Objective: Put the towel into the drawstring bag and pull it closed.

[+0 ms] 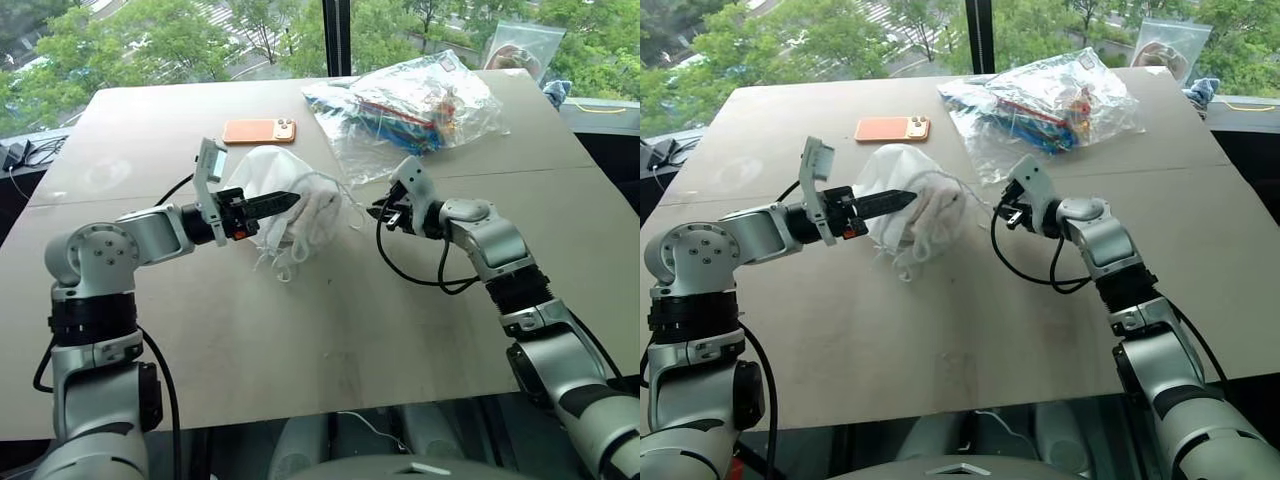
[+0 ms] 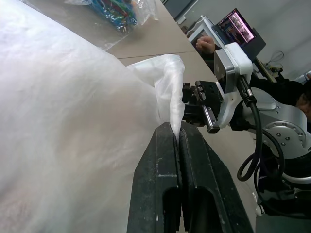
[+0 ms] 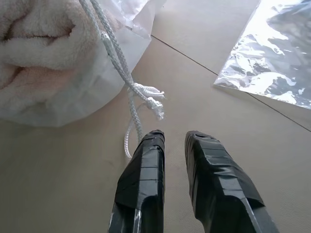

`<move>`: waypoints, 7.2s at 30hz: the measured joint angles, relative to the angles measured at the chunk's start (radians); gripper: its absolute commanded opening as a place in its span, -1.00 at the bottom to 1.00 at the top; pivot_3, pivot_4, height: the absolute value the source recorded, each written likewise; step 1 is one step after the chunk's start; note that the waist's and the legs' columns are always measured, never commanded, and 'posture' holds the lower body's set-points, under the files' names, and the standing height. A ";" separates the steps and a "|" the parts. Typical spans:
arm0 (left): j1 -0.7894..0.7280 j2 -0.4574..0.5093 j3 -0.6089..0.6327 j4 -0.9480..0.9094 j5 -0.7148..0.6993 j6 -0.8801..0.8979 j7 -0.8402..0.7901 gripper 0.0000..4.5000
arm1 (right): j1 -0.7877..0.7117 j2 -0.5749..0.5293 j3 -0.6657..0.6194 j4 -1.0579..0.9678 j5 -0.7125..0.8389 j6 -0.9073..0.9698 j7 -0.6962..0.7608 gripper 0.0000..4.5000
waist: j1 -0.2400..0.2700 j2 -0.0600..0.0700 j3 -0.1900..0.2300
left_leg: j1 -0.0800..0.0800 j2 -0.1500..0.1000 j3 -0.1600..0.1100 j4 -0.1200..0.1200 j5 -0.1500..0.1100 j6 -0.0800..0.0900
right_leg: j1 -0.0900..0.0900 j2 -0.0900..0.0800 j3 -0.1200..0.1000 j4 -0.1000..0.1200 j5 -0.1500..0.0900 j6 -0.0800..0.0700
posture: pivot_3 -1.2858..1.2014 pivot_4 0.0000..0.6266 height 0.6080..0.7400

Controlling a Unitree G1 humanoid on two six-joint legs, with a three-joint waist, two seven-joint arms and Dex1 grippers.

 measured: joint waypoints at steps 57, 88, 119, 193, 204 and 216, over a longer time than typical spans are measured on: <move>0.571 0.212 0.127 -0.217 0.248 -0.258 -0.240 0.37 | 0.083 0.002 0.005 -0.199 0.028 0.140 -0.086 0.45 | 0.004 0.001 0.000 | -0.012 0.000 -0.003 0.004 0.000 0.000 | -0.011 -0.001 -0.001 0.002 0.000 0.000 | 0.03 -0.52 1.00; 0.632 -0.001 0.144 -0.438 0.118 -0.180 0.030 -0.98 | -0.131 0.135 -0.012 0.336 -0.059 -0.119 -0.008 -1.00 | -0.001 0.000 -0.001 | -0.012 0.000 -0.003 0.004 0.000 0.000 | -0.011 0.000 -0.002 0.003 0.000 0.000 | 0.03 -0.52 1.00; 0.201 0.079 0.512 0.192 -0.434 0.014 0.340 -0.98 | -0.081 0.034 -0.113 0.020 -0.045 0.009 -0.108 -1.00 | -0.014 -0.001 -0.001 | -0.012 -0.001 -0.005 0.006 0.001 -0.001 | -0.011 -0.002 -0.004 0.004 0.000 0.000 | 0.03 -0.52 1.00; 0.076 -0.382 -0.019 -0.035 0.180 -0.121 0.139 -0.98 | -0.924 -0.260 -0.307 0.092 0.126 -0.002 -0.140 -1.00 | -0.016 -0.001 -0.001 | -0.014 -0.008 0.002 0.007 0.002 -0.002 | -0.024 -0.008 -0.002 0.019 0.000 0.000 | 0.03 -0.52 1.00; 0.065 -0.407 0.155 -0.019 0.127 -0.201 0.312 -0.98 | -0.899 -0.227 -0.369 0.021 0.227 0.142 -0.140 -1.00 | 0.004 -0.003 -0.002 | -0.014 -0.006 0.003 0.007 0.002 -0.002 | -0.025 -0.007 -0.002 0.020 0.000 0.000 | 0.03 -0.52 1.00; 0.047 -0.297 0.188 0.067 0.102 -0.226 0.218 -0.98 | -0.896 -0.119 -0.339 0.061 0.217 0.107 -0.163 -1.00 | -0.002 -0.003 -0.002 | -0.014 -0.007 0.003 0.007 0.002 -0.002 | -0.025 -0.008 -0.003 0.019 0.000 0.000 | 0.03 -0.52 1.00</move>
